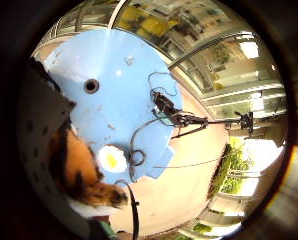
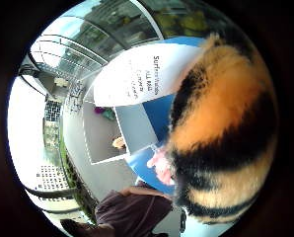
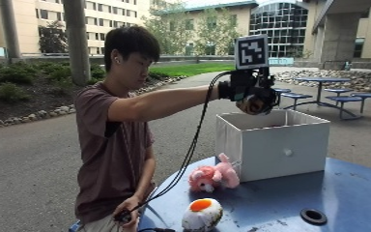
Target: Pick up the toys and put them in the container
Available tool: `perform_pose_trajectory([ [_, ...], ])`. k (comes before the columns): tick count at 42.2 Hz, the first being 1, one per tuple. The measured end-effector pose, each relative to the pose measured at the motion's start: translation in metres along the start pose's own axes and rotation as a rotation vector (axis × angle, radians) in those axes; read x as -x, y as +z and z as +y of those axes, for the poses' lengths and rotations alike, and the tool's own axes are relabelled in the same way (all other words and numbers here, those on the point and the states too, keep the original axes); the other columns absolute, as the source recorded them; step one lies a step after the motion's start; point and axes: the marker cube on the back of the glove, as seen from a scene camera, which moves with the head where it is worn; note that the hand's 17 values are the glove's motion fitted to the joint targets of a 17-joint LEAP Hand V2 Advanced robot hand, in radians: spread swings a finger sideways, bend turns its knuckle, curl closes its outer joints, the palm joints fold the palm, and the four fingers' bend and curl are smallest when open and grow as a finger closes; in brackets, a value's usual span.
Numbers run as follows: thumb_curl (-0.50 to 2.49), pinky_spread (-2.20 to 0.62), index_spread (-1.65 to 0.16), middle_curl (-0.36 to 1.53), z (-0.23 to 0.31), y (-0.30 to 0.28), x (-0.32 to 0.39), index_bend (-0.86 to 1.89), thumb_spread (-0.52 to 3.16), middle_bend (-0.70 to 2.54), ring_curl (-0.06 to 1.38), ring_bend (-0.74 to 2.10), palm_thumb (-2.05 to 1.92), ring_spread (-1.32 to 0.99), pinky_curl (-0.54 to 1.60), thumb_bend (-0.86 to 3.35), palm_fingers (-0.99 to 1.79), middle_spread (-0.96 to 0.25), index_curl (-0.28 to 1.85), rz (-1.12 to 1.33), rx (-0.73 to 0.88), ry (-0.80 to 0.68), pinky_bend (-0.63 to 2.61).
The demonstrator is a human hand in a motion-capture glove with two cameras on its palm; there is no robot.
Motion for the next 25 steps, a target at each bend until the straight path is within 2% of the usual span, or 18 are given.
perform_pose_trajectory([
  [7, 0.9, -0.3, -0.2, 0.73, 0.01, -0.068, 0.052, 1.12, 0.64, 1.22, 0.63, 1.13, 0.62, -0.43, 0.47, 0.11, 0.92, -0.2, 0.81, 0.132, -0.084, -0.043, 0.87],
  [12, 0.94, -0.29, -0.21, 0.75, 0.015, -0.093, 0.123, 1.12, 0.58, 1.23, 0.64, 1.15, 0.63, -0.44, 0.47, 0.09, 0.9, -0.2, 0.84, 0.107, -0.115, -0.183, 0.89],
  [19, 0.99, -0.29, -0.23, 0.76, 0.012, -0.075, 0.195, 1.11, 0.52, 1.25, 0.66, 1.16, 0.63, -0.45, 0.48, 0.08, 0.89, -0.2, 0.89, 0.054, -0.109, -0.313, 0.91],
  [25, 1.02, -0.29, -0.24, 0.77, 0.004, -0.036, 0.217, 1.1, 0.48, 1.26, 0.67, 1.17, 0.64, -0.45, 0.48, 0.07, 0.87, -0.21, 0.92, 0.166, -0.094, -0.393, 0.92],
])
